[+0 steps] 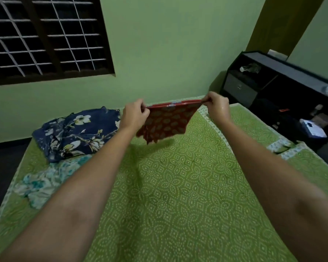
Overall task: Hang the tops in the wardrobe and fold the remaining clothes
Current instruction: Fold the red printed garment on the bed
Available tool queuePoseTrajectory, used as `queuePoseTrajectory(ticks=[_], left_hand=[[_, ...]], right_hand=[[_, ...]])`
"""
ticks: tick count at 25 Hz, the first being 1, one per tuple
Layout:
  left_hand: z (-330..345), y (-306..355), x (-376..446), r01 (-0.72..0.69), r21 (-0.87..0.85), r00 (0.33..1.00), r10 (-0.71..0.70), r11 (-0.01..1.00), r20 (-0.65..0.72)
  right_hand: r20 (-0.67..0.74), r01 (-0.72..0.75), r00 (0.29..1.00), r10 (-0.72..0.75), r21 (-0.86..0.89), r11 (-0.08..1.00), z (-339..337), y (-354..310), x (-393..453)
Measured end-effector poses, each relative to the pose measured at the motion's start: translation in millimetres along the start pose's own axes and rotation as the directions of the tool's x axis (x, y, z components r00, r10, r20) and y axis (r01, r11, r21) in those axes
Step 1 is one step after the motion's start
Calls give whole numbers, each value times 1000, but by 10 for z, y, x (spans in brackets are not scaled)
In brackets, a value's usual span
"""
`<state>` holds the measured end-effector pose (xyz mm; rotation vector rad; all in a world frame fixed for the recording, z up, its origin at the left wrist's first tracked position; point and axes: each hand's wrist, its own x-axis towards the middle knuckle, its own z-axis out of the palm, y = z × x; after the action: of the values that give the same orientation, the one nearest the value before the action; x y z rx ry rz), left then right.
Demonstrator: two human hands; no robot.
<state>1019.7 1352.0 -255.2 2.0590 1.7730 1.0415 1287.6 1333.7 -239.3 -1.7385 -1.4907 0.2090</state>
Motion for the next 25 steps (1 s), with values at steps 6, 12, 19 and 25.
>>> queuePoseTrajectory(ticks=[6, 12, 19, 25], left_hand=[[1259, -930, -972, 41, 87, 931, -70, 995, 360], [2880, -2018, -2297, 38, 366, 699, -287, 930, 655], [3561, -2513, -3232, -512, 375, 558, -34, 773, 829], [3256, -2317, -3995, -597, 254, 309, -74, 761, 948]], right_hand=[[236, -49, 969, 67, -80, 996, 998, 1487, -968], [599, -113, 757, 260, -271, 956, 2347, 3325, -2287], [781, 489, 612, -124, -251, 835, 2684, 4015, -3332], [885, 411, 464, -45, -170, 896, 2186, 3814, -4117]])
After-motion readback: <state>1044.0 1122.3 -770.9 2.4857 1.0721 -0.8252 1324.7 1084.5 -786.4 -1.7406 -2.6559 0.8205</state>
